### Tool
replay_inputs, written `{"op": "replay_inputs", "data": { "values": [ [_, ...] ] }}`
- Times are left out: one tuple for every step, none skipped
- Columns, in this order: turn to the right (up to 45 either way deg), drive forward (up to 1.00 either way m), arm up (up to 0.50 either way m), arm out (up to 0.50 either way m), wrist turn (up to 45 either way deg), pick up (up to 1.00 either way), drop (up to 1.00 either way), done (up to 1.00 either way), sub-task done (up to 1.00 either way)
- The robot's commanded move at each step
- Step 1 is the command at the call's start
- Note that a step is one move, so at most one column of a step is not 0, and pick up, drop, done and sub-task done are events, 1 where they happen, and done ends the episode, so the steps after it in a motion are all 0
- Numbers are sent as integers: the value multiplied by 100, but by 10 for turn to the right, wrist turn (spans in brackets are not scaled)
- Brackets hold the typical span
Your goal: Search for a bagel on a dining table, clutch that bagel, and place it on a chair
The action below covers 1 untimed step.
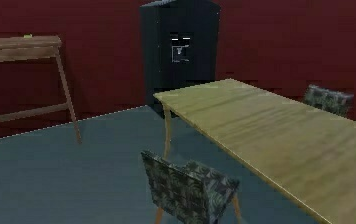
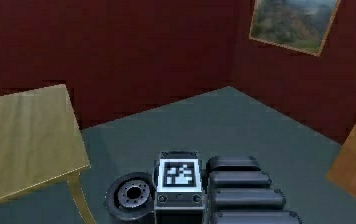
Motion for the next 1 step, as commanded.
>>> {"op": "replay_inputs", "data": {
  "values": [
    [0,25,0,0,0,0,0,0,0]
  ]
}}
